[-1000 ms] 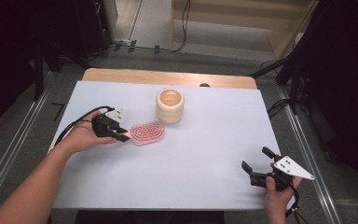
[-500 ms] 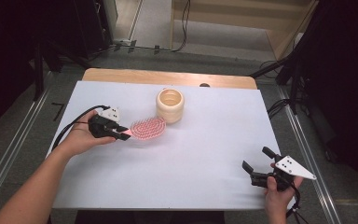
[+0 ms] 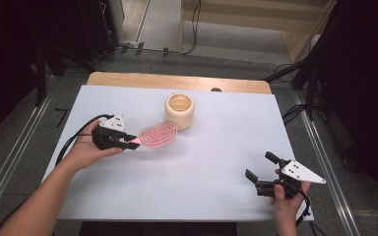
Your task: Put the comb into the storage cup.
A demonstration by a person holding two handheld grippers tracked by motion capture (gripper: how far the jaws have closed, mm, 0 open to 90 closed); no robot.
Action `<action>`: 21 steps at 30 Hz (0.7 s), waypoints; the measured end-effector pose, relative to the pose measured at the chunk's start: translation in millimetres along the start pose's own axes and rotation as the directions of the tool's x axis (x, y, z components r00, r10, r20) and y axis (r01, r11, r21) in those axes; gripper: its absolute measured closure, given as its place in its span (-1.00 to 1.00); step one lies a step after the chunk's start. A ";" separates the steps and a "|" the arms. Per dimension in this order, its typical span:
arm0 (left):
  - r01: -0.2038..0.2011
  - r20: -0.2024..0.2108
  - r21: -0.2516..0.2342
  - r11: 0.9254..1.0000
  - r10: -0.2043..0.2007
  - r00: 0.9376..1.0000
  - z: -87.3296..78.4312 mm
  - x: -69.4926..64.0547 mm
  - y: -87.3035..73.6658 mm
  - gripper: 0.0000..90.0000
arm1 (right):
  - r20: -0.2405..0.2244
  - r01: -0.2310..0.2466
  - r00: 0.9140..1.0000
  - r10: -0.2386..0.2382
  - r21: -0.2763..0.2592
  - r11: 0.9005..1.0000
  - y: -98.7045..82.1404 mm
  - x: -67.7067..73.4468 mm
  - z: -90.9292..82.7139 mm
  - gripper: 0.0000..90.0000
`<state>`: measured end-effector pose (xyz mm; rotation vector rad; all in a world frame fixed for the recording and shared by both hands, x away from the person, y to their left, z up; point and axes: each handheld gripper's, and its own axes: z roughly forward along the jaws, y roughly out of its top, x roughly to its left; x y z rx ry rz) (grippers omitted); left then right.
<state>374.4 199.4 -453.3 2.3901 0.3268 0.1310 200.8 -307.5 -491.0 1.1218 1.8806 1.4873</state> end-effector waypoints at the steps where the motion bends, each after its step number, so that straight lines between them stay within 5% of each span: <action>1: -0.004 0.002 -0.007 1.000 0.004 1.000 -0.4 -1.5 0.0 0.56 | -0.009 0.001 1.000 -0.001 0.003 1.000 2.1 2.7 1.6 -1.00; 4: 0.011 0.000 -0.058 0.998 -0.011 1.000 -2.4 -8.4 -0.4 0.56 | -0.056 -0.004 0.998 0.005 0.012 1.000 9.7 13.5 9.2 -1.00; 11: 0.025 -0.005 -0.103 0.994 -0.026 1.000 -3.3 -18.6 0.5 0.56 | -0.085 -0.013 0.996 0.016 0.031 0.999 23.4 27.1 21.7 -1.00; 21: 0.045 -0.027 -0.205 0.978 -0.051 0.998 -6.7 -36.7 4.9 0.56 | -0.144 -0.012 0.989 0.018 0.040 0.999 43.2 45.7 46.0 -1.00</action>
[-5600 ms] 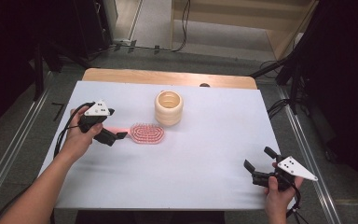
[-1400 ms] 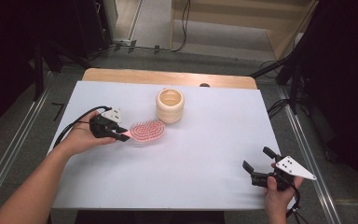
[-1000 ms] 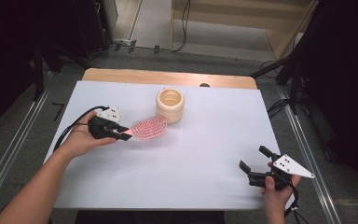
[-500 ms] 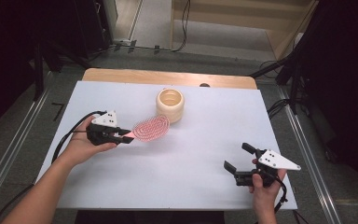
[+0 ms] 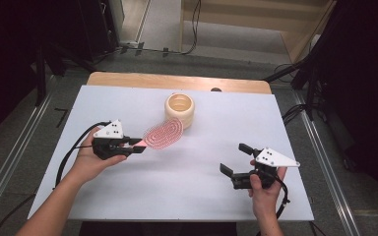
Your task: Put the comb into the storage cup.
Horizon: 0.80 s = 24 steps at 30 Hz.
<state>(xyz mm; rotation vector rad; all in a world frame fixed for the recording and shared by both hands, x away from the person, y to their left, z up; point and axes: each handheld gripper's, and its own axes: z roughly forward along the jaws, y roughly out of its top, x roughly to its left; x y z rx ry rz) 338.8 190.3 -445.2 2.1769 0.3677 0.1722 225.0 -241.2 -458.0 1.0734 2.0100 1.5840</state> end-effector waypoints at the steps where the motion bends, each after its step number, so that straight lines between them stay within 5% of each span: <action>1: -0.001 -0.001 -0.005 1.000 0.001 1.000 0.0 -1.4 0.3 0.56 | 0.000 0.000 1.000 0.000 0.000 1.000 0.0 0.0 0.0 -1.00; 12: -0.009 -0.018 -0.089 0.996 0.008 1.000 2.0 -22.2 7.5 0.56 | -0.065 -0.013 0.998 0.012 -0.012 1.000 20.9 16.1 25.1 -1.00; 24: -0.005 -0.040 -0.161 0.987 -0.001 0.999 10.7 -44.0 8.9 0.56 | -0.132 -0.077 0.989 0.073 -0.030 0.997 35.9 30.9 46.0 -1.00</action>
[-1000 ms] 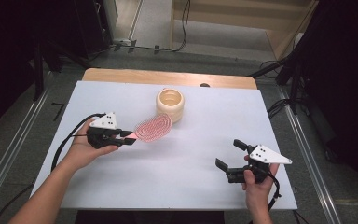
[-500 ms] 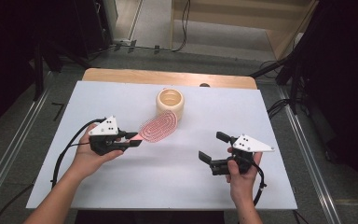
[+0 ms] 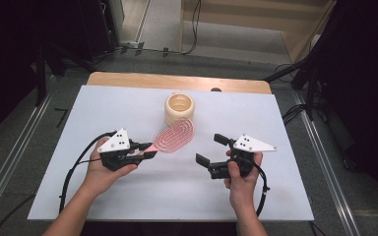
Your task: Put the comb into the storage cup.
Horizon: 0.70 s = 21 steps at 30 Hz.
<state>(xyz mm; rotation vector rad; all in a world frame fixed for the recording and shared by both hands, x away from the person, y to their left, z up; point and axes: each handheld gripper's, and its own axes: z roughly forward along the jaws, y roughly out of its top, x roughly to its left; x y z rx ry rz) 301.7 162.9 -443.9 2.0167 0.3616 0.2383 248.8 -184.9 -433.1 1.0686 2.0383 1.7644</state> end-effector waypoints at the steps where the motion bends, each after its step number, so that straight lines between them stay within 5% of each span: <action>1: 0.002 0.000 -0.001 1.000 -0.002 1.000 0.9 -1.7 0.3 0.56 | -0.006 -0.001 1.000 0.001 0.000 1.000 0.4 0.8 1.5 -1.00; 9: 0.011 -0.005 -0.044 0.999 -0.011 1.000 6.3 -17.6 -0.6 0.56 | -0.055 -0.014 0.998 0.014 -0.001 1.000 -1.6 6.6 11.1 -1.00; 21: 0.032 -0.040 -0.136 0.990 -0.038 0.998 8.7 -43.7 -6.0 0.56 | -0.135 -0.117 0.984 0.116 0.004 0.993 -7.3 12.8 19.4 -1.00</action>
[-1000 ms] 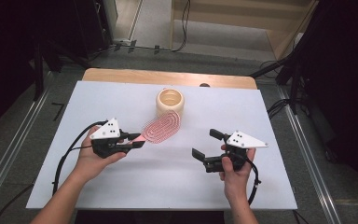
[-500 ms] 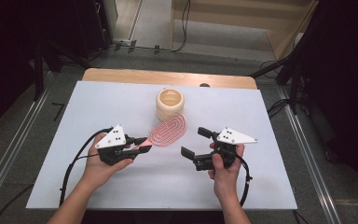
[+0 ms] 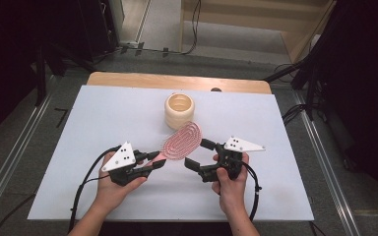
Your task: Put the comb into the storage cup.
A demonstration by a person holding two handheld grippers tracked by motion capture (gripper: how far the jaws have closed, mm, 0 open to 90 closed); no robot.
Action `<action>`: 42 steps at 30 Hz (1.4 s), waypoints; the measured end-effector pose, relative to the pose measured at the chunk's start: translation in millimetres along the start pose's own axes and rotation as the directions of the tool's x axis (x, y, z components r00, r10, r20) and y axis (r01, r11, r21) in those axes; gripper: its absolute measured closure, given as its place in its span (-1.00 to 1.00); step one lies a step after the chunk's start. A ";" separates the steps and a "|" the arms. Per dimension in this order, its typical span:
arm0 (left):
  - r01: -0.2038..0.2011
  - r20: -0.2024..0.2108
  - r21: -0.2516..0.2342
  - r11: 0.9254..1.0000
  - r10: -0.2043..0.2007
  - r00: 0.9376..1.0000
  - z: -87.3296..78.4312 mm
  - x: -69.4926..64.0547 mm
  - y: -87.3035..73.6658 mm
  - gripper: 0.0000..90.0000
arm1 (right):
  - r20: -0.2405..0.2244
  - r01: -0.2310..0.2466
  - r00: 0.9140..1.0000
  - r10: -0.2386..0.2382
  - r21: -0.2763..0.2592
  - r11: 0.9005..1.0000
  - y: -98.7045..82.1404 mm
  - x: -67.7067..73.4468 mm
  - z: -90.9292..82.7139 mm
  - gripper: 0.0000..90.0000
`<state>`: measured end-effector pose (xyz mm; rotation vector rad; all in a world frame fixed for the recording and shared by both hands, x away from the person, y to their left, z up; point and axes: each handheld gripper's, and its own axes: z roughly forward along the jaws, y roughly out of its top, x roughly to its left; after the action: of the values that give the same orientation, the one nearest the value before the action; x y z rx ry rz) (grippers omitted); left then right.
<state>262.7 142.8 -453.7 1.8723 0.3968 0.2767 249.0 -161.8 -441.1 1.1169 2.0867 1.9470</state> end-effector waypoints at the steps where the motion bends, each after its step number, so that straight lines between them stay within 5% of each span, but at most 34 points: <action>1: -0.006 -0.006 -0.004 1.000 0.006 1.000 1.2 -4.5 -1.1 0.56 | -0.010 -0.015 1.000 0.015 -0.003 1.000 -0.1 1.9 1.1 -1.00; 6: -0.002 -0.010 -0.016 1.000 0.002 1.000 4.1 -12.0 -4.7 0.56 | -0.038 -0.045 0.998 0.045 -0.007 0.999 0.2 5.9 3.1 -1.00; 14: 0.022 -0.035 -0.027 0.999 -0.023 0.999 10.9 -23.2 -16.0 0.56 | 0.002 -0.079 0.997 0.079 0.002 0.997 0.3 15.2 8.2 -1.00; 23: 0.018 -0.075 -0.058 0.998 -0.022 0.997 13.1 -31.7 -18.0 0.56 | 0.063 -0.136 0.989 0.137 -0.011 0.991 -3.4 18.2 11.3 -0.56; 42: -0.011 -0.125 -0.053 0.999 0.004 0.992 20.0 -37.1 -23.0 0.55 | 0.041 -0.232 0.971 0.234 -0.045 0.972 -14.6 12.2 12.3 0.25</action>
<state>233.2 117.4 -481.8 1.8091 0.4634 0.4078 239.9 -143.9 -451.4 1.4421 1.9614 2.0275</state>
